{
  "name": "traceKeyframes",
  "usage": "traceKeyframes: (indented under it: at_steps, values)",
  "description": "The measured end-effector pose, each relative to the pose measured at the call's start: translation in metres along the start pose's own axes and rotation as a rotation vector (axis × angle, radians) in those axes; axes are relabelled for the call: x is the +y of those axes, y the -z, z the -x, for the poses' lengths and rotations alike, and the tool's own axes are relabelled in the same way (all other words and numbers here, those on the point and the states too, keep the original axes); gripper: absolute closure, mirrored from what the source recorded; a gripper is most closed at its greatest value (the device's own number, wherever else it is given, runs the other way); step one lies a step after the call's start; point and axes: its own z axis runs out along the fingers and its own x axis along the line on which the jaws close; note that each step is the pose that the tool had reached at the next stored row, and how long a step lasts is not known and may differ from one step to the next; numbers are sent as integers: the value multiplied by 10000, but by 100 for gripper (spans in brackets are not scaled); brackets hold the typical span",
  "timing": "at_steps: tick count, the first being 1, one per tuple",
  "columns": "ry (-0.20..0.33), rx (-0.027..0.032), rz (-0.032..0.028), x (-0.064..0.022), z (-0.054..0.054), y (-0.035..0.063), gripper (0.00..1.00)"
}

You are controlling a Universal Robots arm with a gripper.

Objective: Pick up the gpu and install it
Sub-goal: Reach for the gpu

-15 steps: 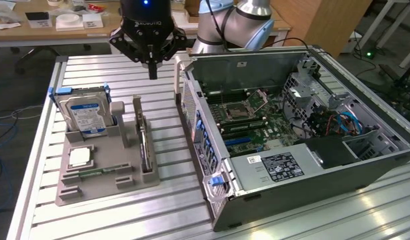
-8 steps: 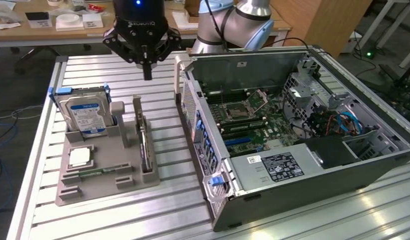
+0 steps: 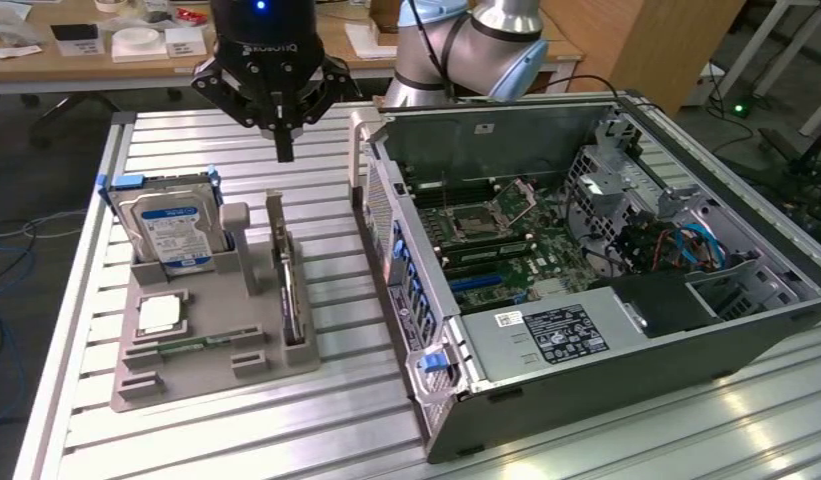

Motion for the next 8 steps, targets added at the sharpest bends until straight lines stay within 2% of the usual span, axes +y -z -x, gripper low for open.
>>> traceKeyframes:
  at_steps: [8]
  values:
    - [0,0,0,-12,-83,1,89]
